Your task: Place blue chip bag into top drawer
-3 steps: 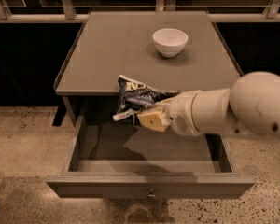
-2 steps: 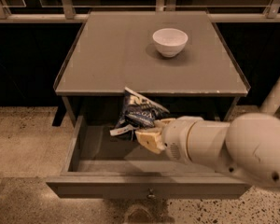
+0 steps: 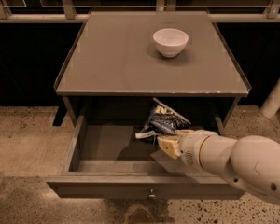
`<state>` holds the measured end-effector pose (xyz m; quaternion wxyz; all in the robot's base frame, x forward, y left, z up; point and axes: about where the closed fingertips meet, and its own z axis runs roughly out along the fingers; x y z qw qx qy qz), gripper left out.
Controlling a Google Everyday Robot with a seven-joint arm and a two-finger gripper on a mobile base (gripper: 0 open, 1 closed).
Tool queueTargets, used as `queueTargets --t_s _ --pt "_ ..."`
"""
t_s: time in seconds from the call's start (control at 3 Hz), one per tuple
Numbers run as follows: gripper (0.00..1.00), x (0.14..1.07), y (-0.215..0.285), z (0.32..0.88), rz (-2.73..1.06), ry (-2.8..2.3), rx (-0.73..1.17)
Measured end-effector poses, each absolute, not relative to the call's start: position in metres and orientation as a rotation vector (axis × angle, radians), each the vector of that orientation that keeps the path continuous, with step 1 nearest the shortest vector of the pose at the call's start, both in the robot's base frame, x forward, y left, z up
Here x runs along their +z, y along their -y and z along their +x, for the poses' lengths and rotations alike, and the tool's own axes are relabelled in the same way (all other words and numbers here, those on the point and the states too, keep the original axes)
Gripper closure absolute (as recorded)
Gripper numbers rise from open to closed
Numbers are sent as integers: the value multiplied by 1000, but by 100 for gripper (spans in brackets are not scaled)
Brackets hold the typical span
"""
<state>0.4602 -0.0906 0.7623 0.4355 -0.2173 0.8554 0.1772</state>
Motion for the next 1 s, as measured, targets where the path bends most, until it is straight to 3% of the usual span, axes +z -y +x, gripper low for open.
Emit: queueTargets --t_s 0.67,1.0 --pt "100 711 126 535 -649 -2073 598" --pt "81 710 127 544 -632 -2060 631"
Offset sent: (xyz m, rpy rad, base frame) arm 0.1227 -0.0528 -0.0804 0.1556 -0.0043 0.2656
